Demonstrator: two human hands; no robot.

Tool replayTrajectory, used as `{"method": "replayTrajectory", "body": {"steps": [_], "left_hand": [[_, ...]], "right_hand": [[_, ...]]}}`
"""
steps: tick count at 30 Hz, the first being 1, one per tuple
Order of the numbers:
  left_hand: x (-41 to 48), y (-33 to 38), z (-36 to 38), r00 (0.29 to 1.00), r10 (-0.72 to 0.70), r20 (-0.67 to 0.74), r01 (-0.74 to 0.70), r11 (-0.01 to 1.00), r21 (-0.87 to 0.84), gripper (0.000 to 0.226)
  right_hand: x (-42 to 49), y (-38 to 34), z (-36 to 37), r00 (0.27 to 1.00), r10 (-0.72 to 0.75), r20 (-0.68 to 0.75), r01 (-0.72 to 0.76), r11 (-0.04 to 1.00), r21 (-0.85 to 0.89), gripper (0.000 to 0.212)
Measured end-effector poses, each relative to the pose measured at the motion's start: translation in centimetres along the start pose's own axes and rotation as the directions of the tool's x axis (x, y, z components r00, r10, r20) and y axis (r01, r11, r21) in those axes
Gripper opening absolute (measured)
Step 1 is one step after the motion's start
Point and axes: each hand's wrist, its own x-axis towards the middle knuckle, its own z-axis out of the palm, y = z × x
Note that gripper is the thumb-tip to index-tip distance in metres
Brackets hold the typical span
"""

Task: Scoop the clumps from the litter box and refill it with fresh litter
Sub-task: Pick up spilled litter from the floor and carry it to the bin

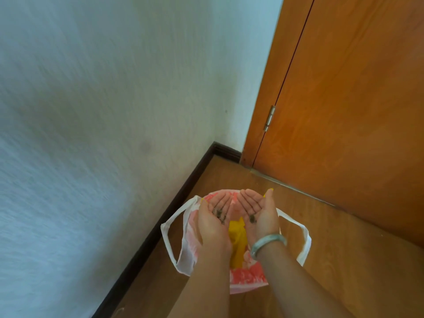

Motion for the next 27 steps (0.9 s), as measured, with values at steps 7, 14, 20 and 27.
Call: {"method": "replayTrajectory", "body": {"steps": [7, 14, 20, 27], "left_hand": [[-1.9, 1.2, 1.3, 0.989, -0.041, 0.144, -0.006, 0.951, 0.308, 0.056], [-2.6, 0.4, 1.1, 1.000, 0.017, 0.012, -0.021, 0.793, 0.609, 0.060], [0.9, -0.7, -0.6, 0.993, 0.000, -0.120, 0.074, 0.787, 0.613, 0.077], [-1.4, 0.4, -0.4, 0.973, 0.223, 0.055, -0.167, 0.525, 0.835, 0.026]], "right_hand": [[-0.6, -0.7, -0.6, 0.988, -0.112, 0.111, 0.140, 0.948, -0.288, 0.062], [-1.3, -1.2, -1.0, 0.963, -0.029, 0.269, 0.149, 0.886, -0.438, 0.068], [-1.3, -1.5, -1.5, 0.957, -0.023, 0.290, 0.162, 0.871, -0.464, 0.073], [-0.2, -1.1, -2.0, 0.965, 0.010, 0.261, 0.154, 0.784, -0.602, 0.050]]}}
